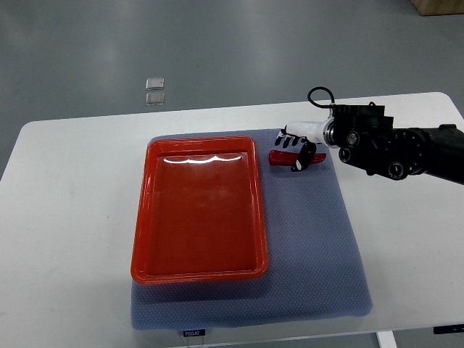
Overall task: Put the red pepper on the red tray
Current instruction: 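Lift the red pepper with the right hand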
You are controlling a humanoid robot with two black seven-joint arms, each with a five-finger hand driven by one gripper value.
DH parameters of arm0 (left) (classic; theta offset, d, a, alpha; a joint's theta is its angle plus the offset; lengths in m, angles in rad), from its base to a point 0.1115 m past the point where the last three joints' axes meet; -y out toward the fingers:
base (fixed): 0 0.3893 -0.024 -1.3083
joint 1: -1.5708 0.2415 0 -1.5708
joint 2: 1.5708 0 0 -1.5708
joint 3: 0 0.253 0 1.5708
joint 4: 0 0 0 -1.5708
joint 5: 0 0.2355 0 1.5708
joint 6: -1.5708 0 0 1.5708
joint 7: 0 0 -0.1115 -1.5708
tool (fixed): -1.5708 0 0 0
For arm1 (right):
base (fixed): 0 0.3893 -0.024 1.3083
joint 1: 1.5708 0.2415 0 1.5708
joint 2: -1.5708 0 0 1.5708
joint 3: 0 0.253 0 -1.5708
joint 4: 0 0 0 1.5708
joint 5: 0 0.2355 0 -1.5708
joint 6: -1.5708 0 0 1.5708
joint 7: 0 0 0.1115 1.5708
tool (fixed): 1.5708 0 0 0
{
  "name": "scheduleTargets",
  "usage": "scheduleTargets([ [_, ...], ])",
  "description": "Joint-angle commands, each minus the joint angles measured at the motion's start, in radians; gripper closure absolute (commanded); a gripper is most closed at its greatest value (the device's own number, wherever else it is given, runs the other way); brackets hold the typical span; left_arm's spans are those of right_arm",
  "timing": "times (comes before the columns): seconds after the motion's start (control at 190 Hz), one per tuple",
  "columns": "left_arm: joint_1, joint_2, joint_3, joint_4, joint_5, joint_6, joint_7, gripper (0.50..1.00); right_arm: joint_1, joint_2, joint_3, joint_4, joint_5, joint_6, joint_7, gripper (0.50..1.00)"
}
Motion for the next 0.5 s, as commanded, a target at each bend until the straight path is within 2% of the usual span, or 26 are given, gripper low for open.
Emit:
scheduleTargets([
  [0.0,0.000,0.000,0.000,0.000,0.000,0.000,0.000,0.500,-0.003,-0.006,-0.001,0.000,-0.016,0.000,0.002,0.699],
  [0.137,0.000,0.000,0.000,0.000,0.000,0.000,0.000,0.500,-0.003,-0.012,-0.001,0.000,-0.045,0.000,0.003,0.705],
  [0.3,0.000,0.000,0.000,0.000,0.000,0.000,0.000,0.500,-0.003,-0.014,-0.001,0.001,-0.072,0.002,0.005,0.809],
  [0.41,0.000,0.000,0.000,0.000,0.000,0.000,0.000,0.500,-0.004,-0.012,-0.001,0.000,-0.085,0.002,0.006,0.838],
  [0.494,0.000,0.000,0.000,0.000,0.000,0.000,0.000,0.500,-0.009,-0.011,-0.001,0.001,-0.087,0.003,0.008,0.840],
])
